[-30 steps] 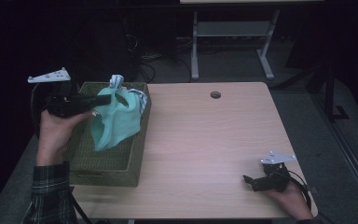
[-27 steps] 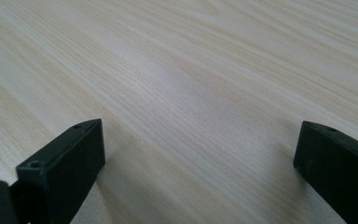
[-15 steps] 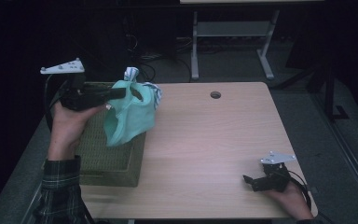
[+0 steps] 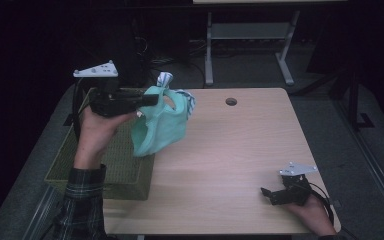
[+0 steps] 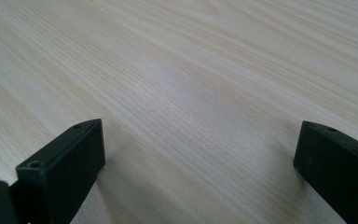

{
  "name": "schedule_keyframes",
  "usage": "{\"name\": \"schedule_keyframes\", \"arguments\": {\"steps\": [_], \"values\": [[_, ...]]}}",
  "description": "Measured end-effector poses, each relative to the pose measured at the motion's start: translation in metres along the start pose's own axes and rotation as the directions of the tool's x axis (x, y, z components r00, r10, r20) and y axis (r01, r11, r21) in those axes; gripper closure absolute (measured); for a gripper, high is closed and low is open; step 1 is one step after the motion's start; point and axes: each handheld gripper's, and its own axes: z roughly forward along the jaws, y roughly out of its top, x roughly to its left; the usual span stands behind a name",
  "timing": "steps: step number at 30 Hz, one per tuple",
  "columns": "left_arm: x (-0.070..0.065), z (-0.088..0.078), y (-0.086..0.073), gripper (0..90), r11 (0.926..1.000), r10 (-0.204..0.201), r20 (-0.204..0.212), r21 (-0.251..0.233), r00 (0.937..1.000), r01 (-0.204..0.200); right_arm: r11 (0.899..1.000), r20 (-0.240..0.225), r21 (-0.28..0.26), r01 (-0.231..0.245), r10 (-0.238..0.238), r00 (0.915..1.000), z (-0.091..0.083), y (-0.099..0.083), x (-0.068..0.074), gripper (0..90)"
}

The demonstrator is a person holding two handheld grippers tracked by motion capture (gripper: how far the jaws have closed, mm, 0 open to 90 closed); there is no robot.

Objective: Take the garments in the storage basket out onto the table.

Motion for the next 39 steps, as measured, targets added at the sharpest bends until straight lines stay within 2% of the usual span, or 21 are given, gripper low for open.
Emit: {"name": "schedule_keyframes", "arguments": {"steps": [8,16,24,39], "values": [[-0.008,0.021,-0.002,85.5,1.0,0.001,0.036,0.007,0.9993,-0.001,1.0,0.0,0.0,0.001,-0.001,1.0,0.0,0.0,0.0,1.4],[-0.016,0.045,-0.006,85.5,0.9993,0.006,0.067,0.035,0.9977,-0.008,1.0,0.0,0.0,0.0,0.0,1.0,0.0,0.0,0.0,1.4],[-0.025,0.072,-0.016,85.5,0.9983,0.0,0.098,0.058,0.9952,-0.006,1.0,0.0,0.001,-0.002,0.002,1.0,0.0,0.0,0.0,1.4],[-0.032,0.104,-0.035,85.5,0.9974,-0.016,0.134,0.071,0.9909,0.006,1.0,-0.001,0.0,-0.003,0.003,1.0,0.0,0.0,0.0,1.4]]}}
